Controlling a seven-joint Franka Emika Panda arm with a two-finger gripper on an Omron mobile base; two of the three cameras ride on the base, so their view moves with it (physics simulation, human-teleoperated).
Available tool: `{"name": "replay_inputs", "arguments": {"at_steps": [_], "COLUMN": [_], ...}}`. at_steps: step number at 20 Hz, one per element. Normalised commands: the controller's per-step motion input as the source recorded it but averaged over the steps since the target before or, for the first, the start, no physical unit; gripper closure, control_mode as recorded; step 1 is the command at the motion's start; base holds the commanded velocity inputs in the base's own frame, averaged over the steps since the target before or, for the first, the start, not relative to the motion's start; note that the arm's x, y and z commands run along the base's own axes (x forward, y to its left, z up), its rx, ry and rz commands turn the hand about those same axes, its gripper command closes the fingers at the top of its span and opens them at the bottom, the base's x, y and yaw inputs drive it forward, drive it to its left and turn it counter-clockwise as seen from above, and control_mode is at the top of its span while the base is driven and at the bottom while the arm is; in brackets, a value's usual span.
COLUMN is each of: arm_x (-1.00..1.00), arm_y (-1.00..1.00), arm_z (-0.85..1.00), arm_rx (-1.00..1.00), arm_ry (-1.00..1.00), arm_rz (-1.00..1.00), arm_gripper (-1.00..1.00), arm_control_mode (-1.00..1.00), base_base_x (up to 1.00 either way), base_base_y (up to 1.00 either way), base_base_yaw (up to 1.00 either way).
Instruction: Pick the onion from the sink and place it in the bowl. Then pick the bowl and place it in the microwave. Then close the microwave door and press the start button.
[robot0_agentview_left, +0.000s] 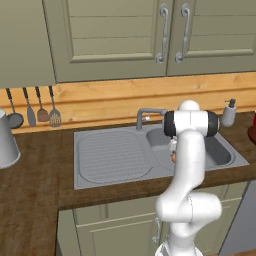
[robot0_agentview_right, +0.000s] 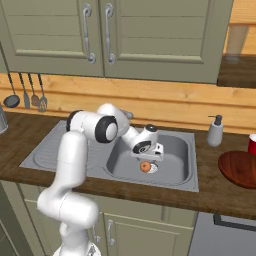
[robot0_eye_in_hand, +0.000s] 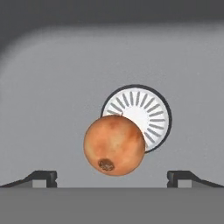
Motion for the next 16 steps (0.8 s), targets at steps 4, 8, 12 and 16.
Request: {"name": "replay_inputs", "arguments": {"at_steps": [4, 8, 12, 16], "arm_x": [0.33, -0.26, -0.17, 0.02], "arm_y": [-0.07, -0.01, 0.04, 0.2], "arm_z": [-0.33, -0.25, -0.19, -0.13], "arm_rx": [0.0, 0.0, 0.0, 0.0], "arm_ry": [0.0, 0.0, 0.0, 0.0], "arm_rz": [0.0, 0.0, 0.0, 0.0], "arm_gripper": [-1.0, -1.0, -1.0, -1.0], "arm_control_mode": [-1.0, -1.0, -1.0, -1.0], "base_base_x": [0.0, 0.0, 0.0, 0.0], "base_base_y": [0.0, 0.0, 0.0, 0.0], "base_base_yaw": [0.0, 0.0, 0.0, 0.0]}}
